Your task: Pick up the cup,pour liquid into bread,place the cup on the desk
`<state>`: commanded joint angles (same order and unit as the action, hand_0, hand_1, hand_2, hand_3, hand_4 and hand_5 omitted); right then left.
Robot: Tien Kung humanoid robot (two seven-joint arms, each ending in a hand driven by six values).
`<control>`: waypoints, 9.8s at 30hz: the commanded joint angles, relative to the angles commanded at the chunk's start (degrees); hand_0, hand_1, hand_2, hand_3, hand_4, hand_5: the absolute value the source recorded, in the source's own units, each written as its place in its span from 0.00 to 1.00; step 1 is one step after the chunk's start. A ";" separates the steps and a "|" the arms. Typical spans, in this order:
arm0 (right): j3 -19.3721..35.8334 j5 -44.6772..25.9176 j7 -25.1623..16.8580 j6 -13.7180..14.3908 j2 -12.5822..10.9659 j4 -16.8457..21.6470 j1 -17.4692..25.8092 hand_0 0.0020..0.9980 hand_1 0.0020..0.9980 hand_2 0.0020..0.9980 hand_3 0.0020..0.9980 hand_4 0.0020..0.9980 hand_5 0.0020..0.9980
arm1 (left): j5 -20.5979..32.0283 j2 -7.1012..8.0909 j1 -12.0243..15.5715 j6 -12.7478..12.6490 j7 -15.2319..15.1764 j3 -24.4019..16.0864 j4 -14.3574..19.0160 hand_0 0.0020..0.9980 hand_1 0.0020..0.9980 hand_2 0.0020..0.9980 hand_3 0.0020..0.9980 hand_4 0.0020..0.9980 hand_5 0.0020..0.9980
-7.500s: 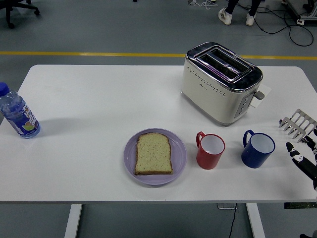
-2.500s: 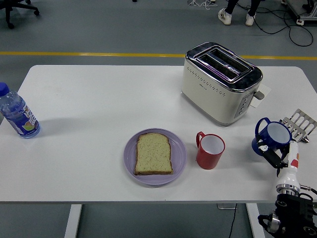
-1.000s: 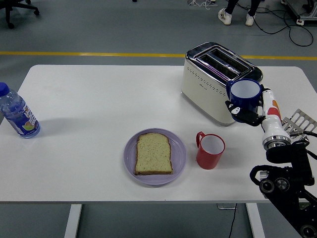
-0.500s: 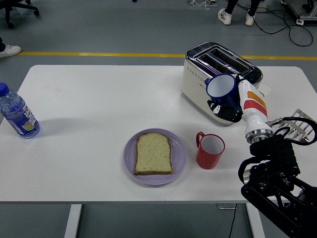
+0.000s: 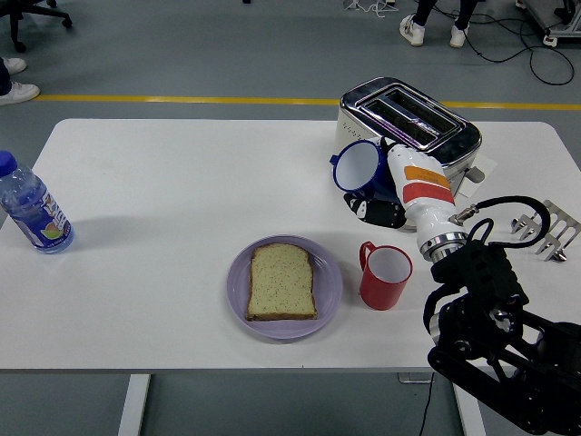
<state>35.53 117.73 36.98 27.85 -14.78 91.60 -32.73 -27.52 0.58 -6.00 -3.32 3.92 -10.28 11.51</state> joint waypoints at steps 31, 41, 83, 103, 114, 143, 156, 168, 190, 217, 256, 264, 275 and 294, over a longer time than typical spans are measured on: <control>-21.64 5.76 0.00 -24.39 1.43 -3.94 -16.69 0.39 0.38 0.54 0.57 0.53 0.00 | 0.85 -0.06 0.42 0.02 0.05 0.42 -0.01 0.63 0.65 0.66 0.55 0.32 0.84; -23.10 7.76 0.00 -26.60 2.08 -4.22 -17.26 0.38 0.37 0.54 0.58 0.51 0.00 | 1.25 -0.07 0.87 0.02 0.06 1.00 -0.04 0.64 0.65 0.66 0.55 0.32 0.84; 5.25 -22.13 0.00 -0.89 -2.46 -1.46 -3.94 0.40 0.39 0.53 0.57 0.55 0.01 | 0.28 -0.06 0.75 -0.02 0.03 -0.16 -0.01 0.64 0.65 0.66 0.55 0.32 0.84; 17.95 -58.94 -26.40 9.13 -6.71 -2.23 10.56 0.45 0.43 0.54 0.57 0.52 0.00 | -0.29 -0.14 0.86 -0.03 0.01 -0.03 -0.02 0.64 0.65 0.66 0.55 0.32 0.84; 22.74 -60.37 -47.75 9.13 -4.62 -10.06 17.74 0.44 0.44 0.54 0.57 0.53 0.01 | -0.43 -0.16 0.72 -0.05 0.00 -0.03 -0.01 0.64 0.65 0.66 0.55 0.32 0.84; 23.29 -68.56 -70.05 9.13 1.98 -29.52 24.65 0.47 0.47 0.57 0.58 0.50 0.00 | -0.30 -0.45 1.48 0.01 -0.02 1.27 -0.01 0.64 0.65 0.66 0.55 0.32 0.84; 20.94 -68.88 -70.80 9.13 3.48 -33.62 23.44 0.53 0.48 0.58 0.59 0.52 0.00 | -0.28 -0.42 1.06 0.05 -0.02 0.79 0.04 0.64 0.65 0.66 0.55 0.32 0.84; 17.38 -70.25 -72.05 9.13 5.10 -37.88 22.09 0.54 0.47 0.58 0.60 0.57 0.00 | -0.31 -0.38 0.72 0.08 0.01 0.51 0.06 0.64 0.65 0.66 0.55 0.32 0.84; 14.45 -72.50 -72.79 9.13 6.25 -42.02 20.20 0.55 0.48 0.58 0.60 0.61 0.01 | -0.37 -0.40 0.46 0.11 0.02 0.31 0.04 0.64 0.65 0.66 0.55 0.32 0.84; 15.63 -66.64 -69.01 9.13 6.58 -43.08 20.14 0.68 0.55 0.68 0.80 0.80 0.09 | -0.48 -0.41 0.44 0.16 0.01 0.25 0.06 0.63 0.65 0.66 0.55 0.32 0.84; 20.57 -60.85 -70.06 8.30 6.13 -37.39 23.13 0.94 0.79 0.96 1.00 0.94 0.11 | -0.53 -0.43 0.86 0.12 -0.01 0.39 0.04 0.64 0.65 0.66 0.55 0.32 0.84; 24.04 -55.88 -68.26 9.13 4.82 -27.06 24.13 0.96 0.80 0.97 1.00 0.95 0.11 | -0.69 -0.36 0.52 0.13 0.01 0.10 0.07 0.64 0.65 0.66 0.55 0.32 0.84; 32.04 -67.94 -63.54 6.18 4.21 -14.95 24.25 0.75 0.63 0.70 0.62 0.63 0.00 | -0.71 -0.19 0.23 0.11 0.03 -0.11 0.04 0.64 0.65 0.66 0.55 0.32 0.84; 46.17 -111.46 -40.67 -27.57 3.50 -12.97 25.76 0.66 0.57 0.65 0.61 0.61 0.10 | -0.86 -0.11 0.00 0.01 0.02 -0.16 -0.02 0.64 0.64 0.66 0.55 0.32 0.84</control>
<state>81.70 6.27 -3.69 0.27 -11.27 78.63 -6.97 -28.38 0.47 -6.01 -3.31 3.94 -10.44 11.49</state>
